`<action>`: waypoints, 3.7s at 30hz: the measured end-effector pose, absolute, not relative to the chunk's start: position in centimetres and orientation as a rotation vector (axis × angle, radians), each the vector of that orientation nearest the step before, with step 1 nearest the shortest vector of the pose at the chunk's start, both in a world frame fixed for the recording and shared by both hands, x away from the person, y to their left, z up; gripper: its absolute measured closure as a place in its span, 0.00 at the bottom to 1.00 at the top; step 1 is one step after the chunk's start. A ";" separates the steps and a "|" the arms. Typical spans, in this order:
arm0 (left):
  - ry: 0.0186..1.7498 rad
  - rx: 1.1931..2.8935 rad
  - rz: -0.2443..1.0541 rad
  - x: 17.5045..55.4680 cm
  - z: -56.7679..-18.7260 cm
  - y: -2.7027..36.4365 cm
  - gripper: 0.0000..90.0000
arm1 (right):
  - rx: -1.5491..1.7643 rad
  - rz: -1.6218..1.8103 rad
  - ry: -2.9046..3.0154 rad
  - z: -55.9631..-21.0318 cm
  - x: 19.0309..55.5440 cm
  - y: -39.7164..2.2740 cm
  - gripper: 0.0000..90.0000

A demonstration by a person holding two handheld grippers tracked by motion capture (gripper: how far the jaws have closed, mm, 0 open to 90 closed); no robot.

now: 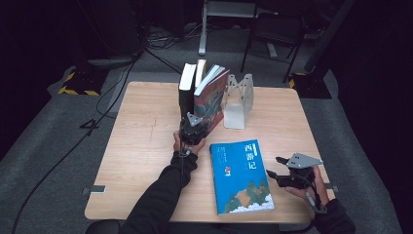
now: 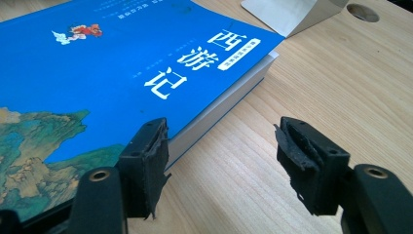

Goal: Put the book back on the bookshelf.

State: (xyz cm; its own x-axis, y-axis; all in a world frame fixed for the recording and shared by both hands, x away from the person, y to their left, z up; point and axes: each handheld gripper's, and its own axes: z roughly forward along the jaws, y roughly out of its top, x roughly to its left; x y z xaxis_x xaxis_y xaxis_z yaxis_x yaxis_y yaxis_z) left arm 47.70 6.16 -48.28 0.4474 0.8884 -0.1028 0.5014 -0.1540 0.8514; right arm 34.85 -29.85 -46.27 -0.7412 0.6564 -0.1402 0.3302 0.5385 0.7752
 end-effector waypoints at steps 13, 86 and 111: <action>1.274 1.715 0.591 50.4 -48.5 4.4 0.81 | 0.801 1.063 2.362 -46.3 34.9 -29.9 0.40; 1.086 1.852 0.628 48.9 -47.4 3.9 0.73 | 0.794 1.059 2.376 -46.3 34.9 -29.7 0.40; 0.876 2.054 0.586 47.5 -45.7 6.2 0.67 | 0.790 1.063 2.373 -46.2 34.8 -29.8 0.39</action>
State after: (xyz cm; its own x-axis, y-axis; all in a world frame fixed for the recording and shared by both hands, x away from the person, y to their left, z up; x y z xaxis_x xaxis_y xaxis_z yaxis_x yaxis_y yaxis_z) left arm 47.46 6.22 -45.67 0.6513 0.7526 0.0970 0.3766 -0.4316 0.8197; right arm 34.79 -29.77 -46.22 -0.7496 0.6464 -0.1421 0.3243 0.5458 0.7726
